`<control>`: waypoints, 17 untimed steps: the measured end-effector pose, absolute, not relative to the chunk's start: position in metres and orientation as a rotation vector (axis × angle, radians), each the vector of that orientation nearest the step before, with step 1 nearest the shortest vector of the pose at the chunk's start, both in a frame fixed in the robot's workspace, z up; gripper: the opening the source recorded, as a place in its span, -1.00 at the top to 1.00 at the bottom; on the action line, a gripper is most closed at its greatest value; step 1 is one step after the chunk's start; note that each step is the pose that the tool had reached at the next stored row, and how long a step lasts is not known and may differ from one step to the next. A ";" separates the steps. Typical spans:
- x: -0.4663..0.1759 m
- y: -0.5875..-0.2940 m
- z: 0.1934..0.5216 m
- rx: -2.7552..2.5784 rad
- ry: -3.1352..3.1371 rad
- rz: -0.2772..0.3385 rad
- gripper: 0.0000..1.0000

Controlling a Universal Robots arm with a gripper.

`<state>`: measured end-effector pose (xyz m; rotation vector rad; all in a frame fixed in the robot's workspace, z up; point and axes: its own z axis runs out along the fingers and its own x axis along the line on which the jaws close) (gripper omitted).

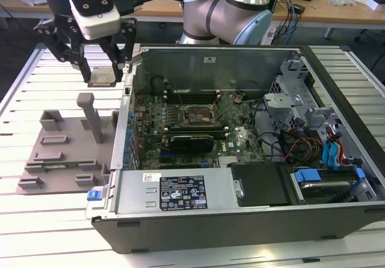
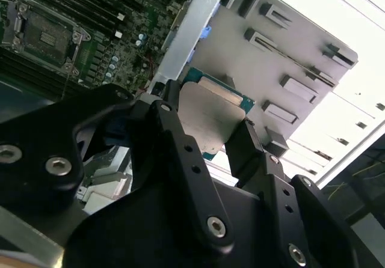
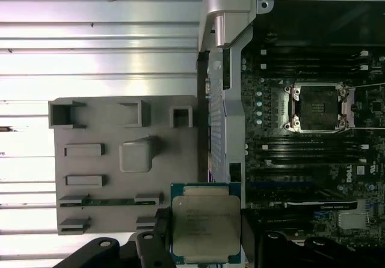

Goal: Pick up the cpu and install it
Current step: 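Pick up the cpu and move it towards the insertion slot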

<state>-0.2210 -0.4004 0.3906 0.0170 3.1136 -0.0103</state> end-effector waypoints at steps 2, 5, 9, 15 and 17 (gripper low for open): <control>-0.216 -0.400 0.391 0.017 3.114 -0.010 -0.09; -0.211 -0.400 0.391 0.017 3.114 -0.010 -0.09; -0.201 -0.400 0.391 0.017 3.114 -0.010 -0.09; -0.166 -0.399 0.390 0.017 3.114 -0.010 -0.09; -0.163 -0.399 0.391 0.017 3.114 -0.010 -0.09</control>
